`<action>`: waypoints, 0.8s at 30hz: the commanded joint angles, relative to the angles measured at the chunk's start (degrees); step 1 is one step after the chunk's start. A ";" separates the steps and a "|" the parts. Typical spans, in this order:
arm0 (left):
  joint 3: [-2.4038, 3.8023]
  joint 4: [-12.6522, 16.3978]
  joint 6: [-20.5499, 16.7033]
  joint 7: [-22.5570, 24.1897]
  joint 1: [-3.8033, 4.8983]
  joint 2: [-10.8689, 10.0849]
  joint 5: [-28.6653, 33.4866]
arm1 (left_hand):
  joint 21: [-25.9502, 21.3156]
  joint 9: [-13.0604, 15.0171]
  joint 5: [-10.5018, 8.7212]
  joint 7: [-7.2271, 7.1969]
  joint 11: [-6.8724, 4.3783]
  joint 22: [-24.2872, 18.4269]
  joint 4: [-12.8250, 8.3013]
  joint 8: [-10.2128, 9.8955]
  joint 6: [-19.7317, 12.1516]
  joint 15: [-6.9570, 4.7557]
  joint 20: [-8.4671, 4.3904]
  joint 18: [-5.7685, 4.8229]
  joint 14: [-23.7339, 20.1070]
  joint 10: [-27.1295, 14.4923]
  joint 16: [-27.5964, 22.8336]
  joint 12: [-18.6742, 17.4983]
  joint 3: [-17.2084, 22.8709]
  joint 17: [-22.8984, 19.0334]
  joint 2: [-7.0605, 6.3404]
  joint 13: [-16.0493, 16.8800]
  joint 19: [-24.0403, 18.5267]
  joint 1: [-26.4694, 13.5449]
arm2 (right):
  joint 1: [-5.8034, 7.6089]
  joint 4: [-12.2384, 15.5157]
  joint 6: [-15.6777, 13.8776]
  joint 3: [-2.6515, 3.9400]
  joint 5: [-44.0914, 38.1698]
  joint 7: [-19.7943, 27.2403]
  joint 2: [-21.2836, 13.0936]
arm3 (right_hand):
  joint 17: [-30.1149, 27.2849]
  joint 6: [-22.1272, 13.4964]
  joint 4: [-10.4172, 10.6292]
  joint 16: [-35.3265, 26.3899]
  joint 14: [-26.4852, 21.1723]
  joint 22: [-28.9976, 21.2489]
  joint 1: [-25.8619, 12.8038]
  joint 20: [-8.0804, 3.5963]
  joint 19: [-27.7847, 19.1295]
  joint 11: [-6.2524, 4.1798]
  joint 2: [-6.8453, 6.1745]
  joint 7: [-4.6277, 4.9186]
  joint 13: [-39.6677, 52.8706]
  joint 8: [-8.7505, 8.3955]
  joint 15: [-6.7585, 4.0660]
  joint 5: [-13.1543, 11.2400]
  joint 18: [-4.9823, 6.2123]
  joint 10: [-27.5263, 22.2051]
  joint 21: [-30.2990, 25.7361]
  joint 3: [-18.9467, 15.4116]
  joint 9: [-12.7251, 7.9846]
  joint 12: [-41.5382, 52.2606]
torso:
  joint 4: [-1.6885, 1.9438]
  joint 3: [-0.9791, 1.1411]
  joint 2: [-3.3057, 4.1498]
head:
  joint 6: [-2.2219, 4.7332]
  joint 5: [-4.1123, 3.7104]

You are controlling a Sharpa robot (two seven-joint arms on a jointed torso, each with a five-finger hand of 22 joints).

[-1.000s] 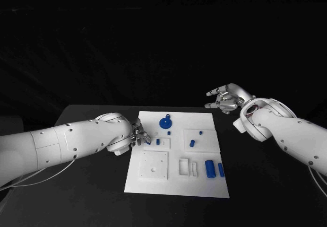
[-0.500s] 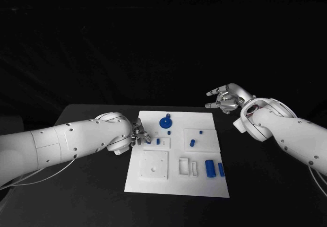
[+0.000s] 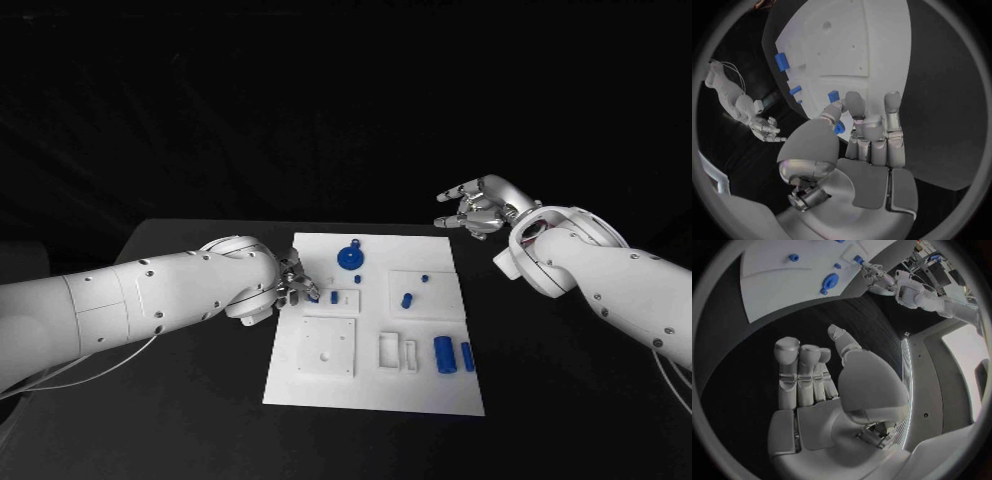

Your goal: Assemble the parts on the task board

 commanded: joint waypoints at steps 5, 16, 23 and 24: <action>-0.32 0.19 2.63 -0.29 -0.53 0.15 -0.37 | 0.40 0.11 0.50 -6.70 -1.63 0.70 -2.16 0.15 11.46 -0.17 0.34 0.70 0.10 1.25 0.27 0.37 2.35 0.24 0.24 0.13 -0.06 -0.24 | -0.07 -0.06 0.61 0.03 -0.02 0.56 -0.01 | 0.06 0.58 -0.32 -0.27 0.27 4.86 -0.60 0.10 2.97 -0.09 0.06 -0.10 0.07 -0.26 -0.30 0.48 1.01 0.06 -0.21 0.21 -0.03 0.20 | -0.01 0.01 0.01 | -0.08 -0.04; -0.32 -0.19 2.26 -0.17 -0.54 0.36 -0.90 | 0.49 0.15 0.29 -6.68 -1.63 0.69 -2.40 0.13 11.41 -0.17 0.34 0.72 0.06 1.24 0.18 0.31 2.33 0.12 0.15 0.20 -0.10 -0.08 | -0.12 -0.13 0.65 0.03 -0.01 0.58 0.01 | 0.06 0.58 -0.32 -0.27 0.27 4.86 -0.60 0.10 2.97 -0.09 0.06 -0.10 0.07 -0.26 -0.30 0.48 1.01 0.06 -0.21 0.21 -0.03 0.20 | -0.06 0.02 0.03 | -0.01 -0.03; -0.31 -0.52 2.23 -0.02 -0.54 1.00 -1.21 | 0.55 0.15 -0.07 -6.66 -1.63 0.67 -2.26 0.13 11.34 -0.16 0.35 0.74 0.11 1.25 0.11 0.23 1.99 0.17 -0.14 0.21 -0.13 0.61 | -0.19 -0.22 0.67 0.03 0.01 0.61 0.10 | 0.05 0.62 -0.35 -0.28 0.27 4.85 -0.67 0.09 2.97 -0.10 0.13 -0.10 0.09 -0.26 -0.30 0.60 1.01 0.07 -0.25 0.33 -0.03 0.22 | -0.08 0.03 0.03 | -0.08 -0.06; -0.31 -0.54 2.28 0.00 -0.54 1.09 -1.31 | 0.55 0.15 -0.07 -6.67 -1.63 0.67 -2.27 0.13 11.35 -0.15 0.35 0.74 0.11 1.25 0.11 0.23 1.98 0.18 -0.16 0.21 -0.13 0.62 | -0.19 -0.23 0.67 0.03 0.01 0.62 0.10 | 0.05 0.62 -0.35 -0.28 0.27 4.85 -0.67 0.09 2.97 -0.10 0.13 -0.10 0.09 -0.26 -0.30 0.60 1.01 0.07 -0.25 0.33 -0.03 0.22 | -0.08 0.03 0.03 | -0.08 -0.06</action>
